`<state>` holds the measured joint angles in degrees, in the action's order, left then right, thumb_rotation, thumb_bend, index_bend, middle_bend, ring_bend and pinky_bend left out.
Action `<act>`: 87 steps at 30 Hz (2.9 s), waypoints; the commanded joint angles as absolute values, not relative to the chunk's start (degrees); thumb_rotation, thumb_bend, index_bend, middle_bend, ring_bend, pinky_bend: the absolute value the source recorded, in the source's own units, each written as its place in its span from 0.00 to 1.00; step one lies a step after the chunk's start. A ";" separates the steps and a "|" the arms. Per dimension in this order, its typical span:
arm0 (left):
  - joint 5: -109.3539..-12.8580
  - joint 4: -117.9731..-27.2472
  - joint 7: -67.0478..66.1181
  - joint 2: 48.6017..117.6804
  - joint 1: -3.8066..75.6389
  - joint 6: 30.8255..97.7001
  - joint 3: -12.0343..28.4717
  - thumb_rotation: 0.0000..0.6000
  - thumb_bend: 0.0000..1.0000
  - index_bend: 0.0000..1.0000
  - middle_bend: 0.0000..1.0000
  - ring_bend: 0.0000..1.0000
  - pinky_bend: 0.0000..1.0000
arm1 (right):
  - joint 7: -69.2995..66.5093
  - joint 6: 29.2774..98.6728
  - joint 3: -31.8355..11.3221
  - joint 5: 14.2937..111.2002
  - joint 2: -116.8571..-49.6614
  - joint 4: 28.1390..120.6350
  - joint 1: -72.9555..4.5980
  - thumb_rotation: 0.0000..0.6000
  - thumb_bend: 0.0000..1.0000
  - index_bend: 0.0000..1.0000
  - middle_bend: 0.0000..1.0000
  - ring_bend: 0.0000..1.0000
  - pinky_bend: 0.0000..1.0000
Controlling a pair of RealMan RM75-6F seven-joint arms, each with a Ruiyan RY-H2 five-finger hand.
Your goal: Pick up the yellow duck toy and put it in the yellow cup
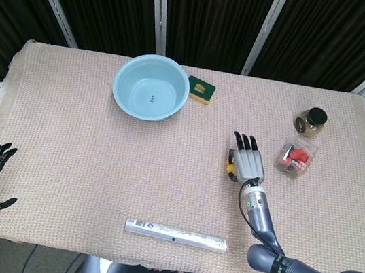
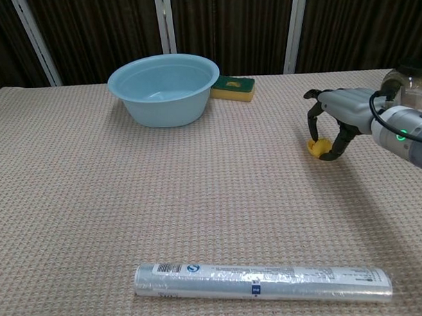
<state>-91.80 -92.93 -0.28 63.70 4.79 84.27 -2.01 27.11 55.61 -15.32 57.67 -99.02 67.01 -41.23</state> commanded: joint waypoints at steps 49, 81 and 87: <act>-92.67 -94.02 0.39 63.14 5.71 82.96 -2.77 1.00 0.00 0.00 0.00 0.00 0.22 | 20.10 49.76 -15.28 58.64 -101.92 56.20 -44.85 1.00 0.16 0.43 0.00 0.00 0.00; -92.33 -94.31 -0.31 63.14 5.97 82.75 -2.61 1.00 0.00 0.00 0.00 0.00 0.22 | 19.92 51.57 -15.43 59.91 -98.58 59.67 -44.31 1.00 0.12 0.38 0.00 0.00 0.00; -92.02 -94.03 -0.38 63.16 5.98 82.69 -2.49 1.00 0.00 0.00 0.00 0.00 0.22 | 21.93 53.44 -13.13 60.05 -94.75 66.13 -41.37 1.00 0.00 0.26 0.00 0.00 0.00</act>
<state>-92.03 -94.04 -0.38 63.16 5.99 82.68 -2.51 20.84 52.54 -14.32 60.00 -96.63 63.49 -42.80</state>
